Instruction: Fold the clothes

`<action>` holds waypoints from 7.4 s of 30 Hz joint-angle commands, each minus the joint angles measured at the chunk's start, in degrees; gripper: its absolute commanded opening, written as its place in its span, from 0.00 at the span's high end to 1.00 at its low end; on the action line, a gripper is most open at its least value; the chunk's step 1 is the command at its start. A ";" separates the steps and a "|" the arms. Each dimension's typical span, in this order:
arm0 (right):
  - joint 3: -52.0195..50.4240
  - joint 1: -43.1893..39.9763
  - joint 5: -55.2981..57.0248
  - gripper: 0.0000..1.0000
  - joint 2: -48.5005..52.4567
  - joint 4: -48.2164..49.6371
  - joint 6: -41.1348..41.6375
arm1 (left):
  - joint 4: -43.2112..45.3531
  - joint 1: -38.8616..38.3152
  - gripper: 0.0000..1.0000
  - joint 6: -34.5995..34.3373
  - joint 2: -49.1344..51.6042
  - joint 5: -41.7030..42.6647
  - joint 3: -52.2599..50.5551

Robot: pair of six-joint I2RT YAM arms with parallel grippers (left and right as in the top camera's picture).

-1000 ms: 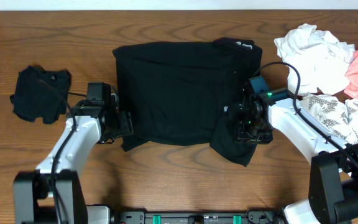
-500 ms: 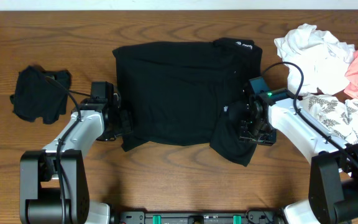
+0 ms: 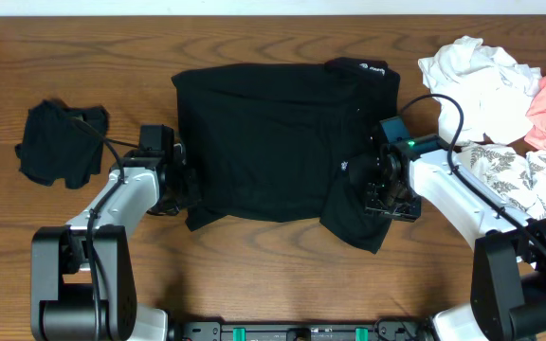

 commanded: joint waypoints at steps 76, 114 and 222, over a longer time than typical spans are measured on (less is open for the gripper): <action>-0.48 -3.78 1.68 0.66 -0.33 -0.66 0.74 | -13.84 -0.04 0.94 -1.99 -5.35 9.18 0.42; -2.82 -16.02 0.37 0.99 -0.46 4.59 -3.48 | -20.35 -0.04 0.94 -0.26 -5.35 9.18 0.42; 13.57 -13.07 -5.75 0.99 19.43 18.23 -19.54 | 21.97 -6.54 0.85 -1.16 9.73 2.73 6.78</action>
